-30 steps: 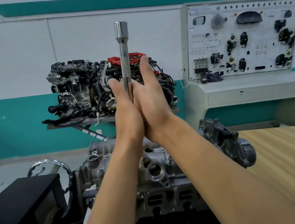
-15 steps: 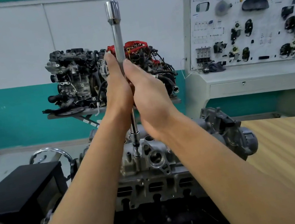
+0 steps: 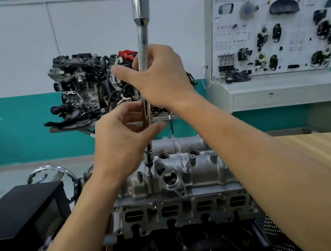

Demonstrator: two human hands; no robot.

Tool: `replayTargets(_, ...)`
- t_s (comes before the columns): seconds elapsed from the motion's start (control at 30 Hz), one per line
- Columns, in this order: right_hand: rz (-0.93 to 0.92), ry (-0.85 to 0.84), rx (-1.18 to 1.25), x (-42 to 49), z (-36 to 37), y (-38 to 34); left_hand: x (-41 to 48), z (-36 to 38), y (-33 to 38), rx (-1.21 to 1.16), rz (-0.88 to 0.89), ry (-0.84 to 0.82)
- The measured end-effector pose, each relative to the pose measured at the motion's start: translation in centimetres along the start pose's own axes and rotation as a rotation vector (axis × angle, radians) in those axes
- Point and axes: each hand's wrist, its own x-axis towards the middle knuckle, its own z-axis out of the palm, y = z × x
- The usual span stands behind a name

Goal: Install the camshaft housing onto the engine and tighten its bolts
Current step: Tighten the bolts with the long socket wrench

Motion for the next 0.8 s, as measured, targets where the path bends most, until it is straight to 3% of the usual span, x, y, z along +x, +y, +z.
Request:
replayTargets(0.1, 0.073, -0.12, 0.106, 0.5, 0.0, -0.8, 1.1, -0.5, 0.2, 0.098, 0.002, -0.024)
replayTargets(0.23, 0.214, -0.542, 0.452, 1.4, -3.1, -0.3, 2.7, -2.7, -0.4, -0.112, -0.102, -0.446)
replayTargets(0.3, 0.189, -0.637, 0.515, 1.3, -4.6, 0.0, 3.0, -3.4, -0.4, -0.106, -0.134, -0.559)
replayTargets(0.37, 0.151, -0.576, 0.481, 1.0, -4.8, -0.1, 2.8, -3.3, -0.4, -0.066, -0.113, -0.549)
replayTargets(0.47, 0.007, -0.234, 0.124, 0.7, -3.3, -0.3, 1.8, -2.1, -0.2, 0.032, -0.037, -0.299)
replayTargets(0.53, -0.051, -0.119, -0.026, 0.6, -2.2, -0.6, 1.6, -1.3, -0.3, 0.093, -0.024, -0.164)
replayTargets(0.63, 0.032, -0.286, -0.019, 0.5, -1.9, -0.6, 2.1, -1.2, -0.4, 0.121, -0.049, -0.207)
replayTargets(0.73, 0.076, -0.589, 0.161, 0.5, -3.3, 0.4, 3.1, -2.5, -0.4, 0.047, -0.137, -0.473)
replayTargets(0.8, 0.077, -0.62, 0.323, 0.5, -3.7, 0.9, 3.5, -2.9, -0.3, -0.01, -0.17, -0.564)
